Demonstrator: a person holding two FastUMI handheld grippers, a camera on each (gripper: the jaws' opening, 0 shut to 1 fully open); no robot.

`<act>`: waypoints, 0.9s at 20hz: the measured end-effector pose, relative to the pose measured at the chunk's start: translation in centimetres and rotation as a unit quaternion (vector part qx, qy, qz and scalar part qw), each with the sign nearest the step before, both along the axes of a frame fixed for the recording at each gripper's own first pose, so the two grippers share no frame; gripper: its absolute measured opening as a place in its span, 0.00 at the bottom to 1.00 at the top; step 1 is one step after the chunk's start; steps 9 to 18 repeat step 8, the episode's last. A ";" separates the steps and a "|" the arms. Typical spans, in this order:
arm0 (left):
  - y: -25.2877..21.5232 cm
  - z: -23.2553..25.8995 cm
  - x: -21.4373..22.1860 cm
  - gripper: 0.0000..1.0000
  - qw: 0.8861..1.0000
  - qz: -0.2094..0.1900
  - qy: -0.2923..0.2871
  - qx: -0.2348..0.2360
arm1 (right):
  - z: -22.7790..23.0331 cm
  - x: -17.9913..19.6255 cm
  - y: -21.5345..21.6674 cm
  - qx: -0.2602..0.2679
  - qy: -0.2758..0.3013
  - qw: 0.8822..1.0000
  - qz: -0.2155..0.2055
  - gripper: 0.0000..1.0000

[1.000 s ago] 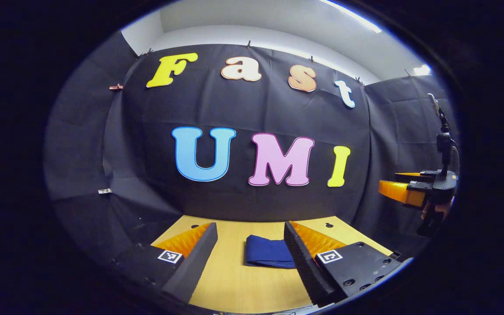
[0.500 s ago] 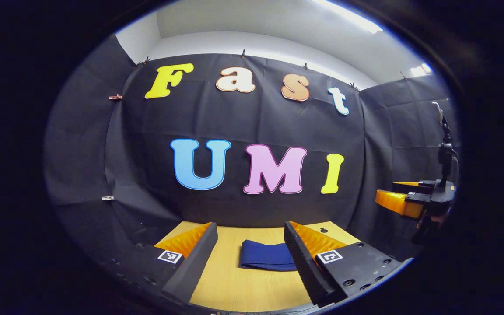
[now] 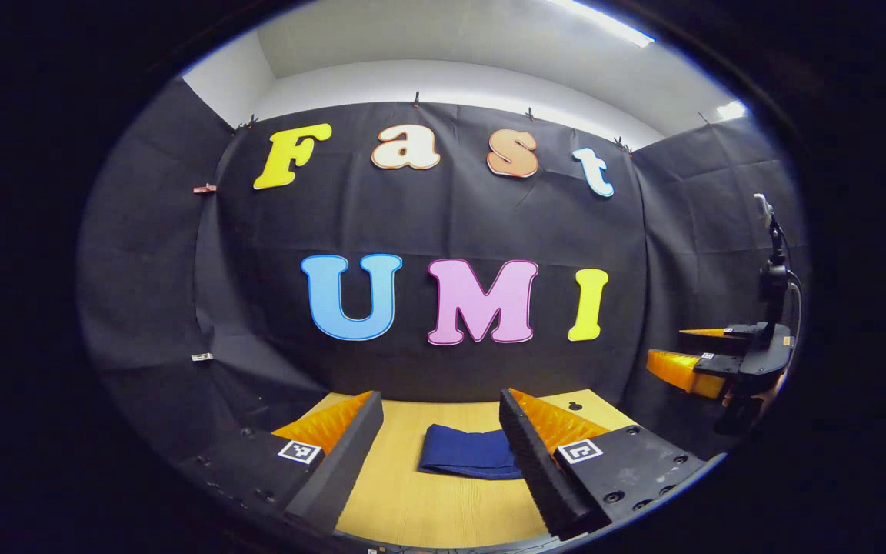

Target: Grasp the waist and the cuffs of the jeans and fold them to make the two legs overlap; first hold the waist and fold one-third of the jeans toward the cuffs, then hold the cuffs and fold the remaining one-third in the same direction to finish folding.

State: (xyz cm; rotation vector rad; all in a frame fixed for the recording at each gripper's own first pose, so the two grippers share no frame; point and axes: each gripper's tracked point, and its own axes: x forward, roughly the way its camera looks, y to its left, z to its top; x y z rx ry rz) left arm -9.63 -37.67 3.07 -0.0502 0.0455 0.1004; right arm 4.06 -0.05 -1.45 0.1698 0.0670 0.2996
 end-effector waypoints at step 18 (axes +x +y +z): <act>2.7 0.8 -1.8 0.96 0.999 0.054 -0.004 0.002 | 3.2 1.8 3.6 0.014 -0.037 0.998 0.043 0.96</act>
